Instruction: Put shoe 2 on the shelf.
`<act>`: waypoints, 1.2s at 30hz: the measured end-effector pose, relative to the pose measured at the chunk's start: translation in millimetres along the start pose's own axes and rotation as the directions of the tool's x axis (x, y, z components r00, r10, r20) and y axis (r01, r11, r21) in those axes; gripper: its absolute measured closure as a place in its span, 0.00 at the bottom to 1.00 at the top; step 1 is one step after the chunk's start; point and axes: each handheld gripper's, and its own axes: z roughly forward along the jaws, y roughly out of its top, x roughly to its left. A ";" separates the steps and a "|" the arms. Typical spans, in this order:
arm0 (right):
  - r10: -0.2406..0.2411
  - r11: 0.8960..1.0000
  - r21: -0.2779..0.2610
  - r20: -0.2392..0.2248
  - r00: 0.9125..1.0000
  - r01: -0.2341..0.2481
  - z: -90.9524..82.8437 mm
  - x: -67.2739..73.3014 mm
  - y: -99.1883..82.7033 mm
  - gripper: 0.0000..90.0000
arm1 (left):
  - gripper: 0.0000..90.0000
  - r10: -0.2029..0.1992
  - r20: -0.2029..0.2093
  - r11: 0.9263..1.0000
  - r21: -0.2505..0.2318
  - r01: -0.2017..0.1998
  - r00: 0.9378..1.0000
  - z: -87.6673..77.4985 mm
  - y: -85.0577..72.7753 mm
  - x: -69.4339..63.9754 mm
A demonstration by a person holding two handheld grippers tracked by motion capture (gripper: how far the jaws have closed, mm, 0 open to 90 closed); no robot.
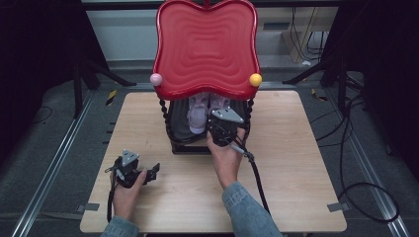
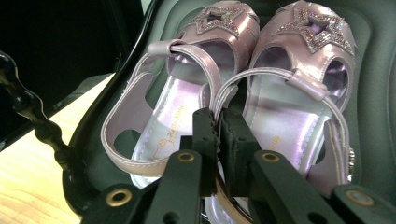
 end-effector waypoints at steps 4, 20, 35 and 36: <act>-0.021 1.000 -0.022 0.009 1.000 0.022 -8.2 -1.2 1.4 0.66 | 0.05 0.004 -0.001 1.000 0.002 -0.004 1.000 0.0 -0.1 -0.1; -0.068 0.998 -0.017 -0.028 0.997 0.068 -55.2 -12.6 -11.1 0.18 | 0.05 0.010 -0.005 1.000 0.006 -0.010 1.000 0.3 -0.5 -0.1; -0.132 0.982 0.132 -0.014 0.991 0.133 -99.2 -64.5 -85.3 0.08 | 0.03 0.023 -0.038 0.998 0.063 -0.021 0.999 6.2 -4.6 5.6; -0.124 0.981 0.149 -0.005 0.992 0.123 -98.3 -72.2 -90.1 0.08 | 0.03 0.023 -0.041 0.997 0.074 -0.020 0.999 7.3 -5.2 6.2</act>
